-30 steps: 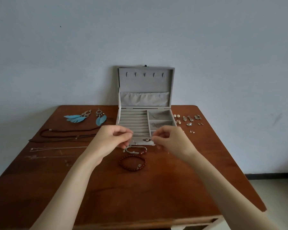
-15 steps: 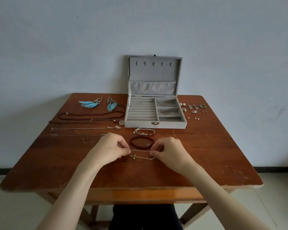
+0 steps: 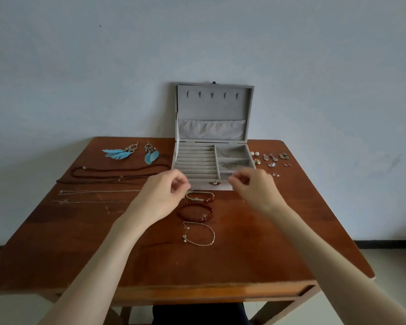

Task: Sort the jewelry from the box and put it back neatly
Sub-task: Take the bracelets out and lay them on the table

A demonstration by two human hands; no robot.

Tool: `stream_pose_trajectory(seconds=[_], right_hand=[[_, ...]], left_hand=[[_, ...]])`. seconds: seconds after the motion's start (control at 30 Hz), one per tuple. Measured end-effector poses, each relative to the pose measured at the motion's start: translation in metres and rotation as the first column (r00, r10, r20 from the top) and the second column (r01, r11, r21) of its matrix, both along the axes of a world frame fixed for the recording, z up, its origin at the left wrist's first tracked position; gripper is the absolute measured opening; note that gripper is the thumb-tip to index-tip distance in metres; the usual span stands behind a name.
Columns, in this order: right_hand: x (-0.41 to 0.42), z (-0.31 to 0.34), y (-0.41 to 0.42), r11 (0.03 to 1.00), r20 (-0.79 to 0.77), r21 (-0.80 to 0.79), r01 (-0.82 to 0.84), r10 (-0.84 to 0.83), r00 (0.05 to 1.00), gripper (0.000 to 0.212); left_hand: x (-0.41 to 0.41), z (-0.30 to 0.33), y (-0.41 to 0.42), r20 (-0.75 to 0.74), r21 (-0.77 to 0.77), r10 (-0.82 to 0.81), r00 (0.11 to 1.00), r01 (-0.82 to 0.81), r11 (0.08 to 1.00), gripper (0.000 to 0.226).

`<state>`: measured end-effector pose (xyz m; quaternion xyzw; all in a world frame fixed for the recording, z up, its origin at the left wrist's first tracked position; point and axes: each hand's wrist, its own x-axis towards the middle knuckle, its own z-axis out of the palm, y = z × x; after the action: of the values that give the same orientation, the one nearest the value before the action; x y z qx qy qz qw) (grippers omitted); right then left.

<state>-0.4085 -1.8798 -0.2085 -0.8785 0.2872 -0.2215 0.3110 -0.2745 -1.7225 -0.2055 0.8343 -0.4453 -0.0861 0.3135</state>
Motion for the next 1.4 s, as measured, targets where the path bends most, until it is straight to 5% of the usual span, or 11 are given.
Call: stream_pose_trajectory(seconds=[0.23, 0.47, 0.73, 0.8, 0.93, 1.03, 1.13, 1.2, 1.3, 1.4], right_hand=[[0.048, -0.002, -0.063, 0.978, -0.247, -0.207, 0.024, -0.076, 0.966, 0.020], [0.070, -0.020, -0.077, 0.921, -0.388, -0.388, -0.035, -0.129, 0.913, 0.021], [0.074, -0.018, -0.084, 0.862, -0.467, -0.476, -0.176, -0.078, 0.881, 0.024], [0.071, -0.017, -0.087, 0.900, -0.442, -0.397, -0.181, -0.015, 0.897, 0.022], [0.058, -0.002, -0.087, 0.994, -0.120, 0.053, -0.091, 0.097, 0.988, 0.007], [0.045, 0.011, -0.079, 0.973, 0.041, 0.196, -0.124, 0.118, 0.992, 0.005], [0.037, 0.023, -0.067, 0.929, 0.132, 0.276, -0.248, 0.219, 0.967, 0.004], [0.033, 0.030, -0.061, 0.922, 0.146, 0.259, -0.286, 0.256, 0.956, 0.004], [0.029, 0.038, -0.056, 0.930, 0.124, 0.222, -0.294, 0.272, 0.954, 0.005], [0.022, 0.036, -0.052, 0.925, 0.091, 0.243, -0.292, 0.278, 0.956, 0.011]], left_hand=[[0.028, -0.013, -0.066, 0.145, 0.055, -0.153, 0.978, 0.147, 0.988, 0.036], [0.040, -0.038, -0.078, 0.346, 0.217, -0.198, 0.917, 0.127, 0.968, 0.043], [0.041, -0.039, -0.080, 0.328, 0.254, -0.194, 0.924, 0.111, 0.961, 0.044], [0.041, -0.039, -0.080, 0.314, 0.248, -0.192, 0.930, 0.115, 0.962, 0.044], [0.044, -0.036, -0.082, 0.226, 0.185, -0.182, 0.957, 0.141, 0.973, 0.042], [0.042, -0.027, -0.081, 0.033, 0.031, -0.130, 0.991, 0.129, 0.991, 0.040], [0.030, -0.004, -0.085, -0.281, -0.099, -0.219, 0.934, 0.199, 0.975, 0.052], [0.020, 0.008, -0.089, -0.451, -0.197, -0.273, 0.850, 0.204, 0.959, 0.041], [0.012, 0.015, -0.094, -0.485, -0.264, -0.244, 0.840, 0.125, 0.956, 0.012], [0.007, 0.012, -0.095, -0.458, -0.240, -0.248, 0.854, 0.150, 0.959, 0.009]])
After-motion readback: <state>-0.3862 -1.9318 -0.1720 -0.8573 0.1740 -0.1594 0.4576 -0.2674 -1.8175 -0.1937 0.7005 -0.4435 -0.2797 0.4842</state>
